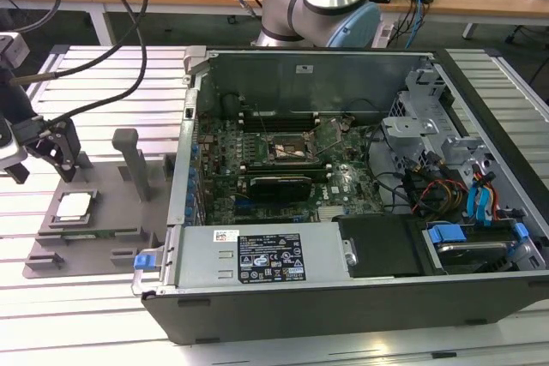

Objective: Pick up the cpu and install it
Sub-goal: 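Pick up the cpu and move it towards the insertion slot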

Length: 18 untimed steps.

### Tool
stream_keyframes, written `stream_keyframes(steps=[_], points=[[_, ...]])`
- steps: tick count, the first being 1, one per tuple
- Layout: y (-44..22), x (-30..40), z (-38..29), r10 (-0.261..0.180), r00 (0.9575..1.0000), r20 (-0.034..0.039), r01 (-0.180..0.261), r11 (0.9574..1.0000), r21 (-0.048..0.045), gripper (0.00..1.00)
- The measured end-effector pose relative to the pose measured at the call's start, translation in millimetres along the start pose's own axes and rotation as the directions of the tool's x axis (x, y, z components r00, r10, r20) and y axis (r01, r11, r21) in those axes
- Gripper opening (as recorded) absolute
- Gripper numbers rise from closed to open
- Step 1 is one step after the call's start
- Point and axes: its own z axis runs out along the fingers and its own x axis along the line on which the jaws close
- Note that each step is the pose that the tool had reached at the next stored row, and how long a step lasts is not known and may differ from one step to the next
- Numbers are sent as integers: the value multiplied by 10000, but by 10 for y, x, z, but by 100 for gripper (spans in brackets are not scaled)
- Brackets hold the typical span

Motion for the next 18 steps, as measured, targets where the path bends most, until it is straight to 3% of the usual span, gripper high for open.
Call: stream_keyframes(steps=[4,6,7,10,13,18], points=[[-1,2,62,-22,10000,-1,22,10000,23,68],[0,3,73,-170,9999,-5,170,9997,187,68],[0,2,77,-198,9998,-4,198,9996,221,68],[0,2,94,-303,9995,-7,303,9993,228,68],[-2,6,256,-304,9995,-8,304,9993,228,68],[-3,8,307,-304,9995,-7,304,9993,229,68]])
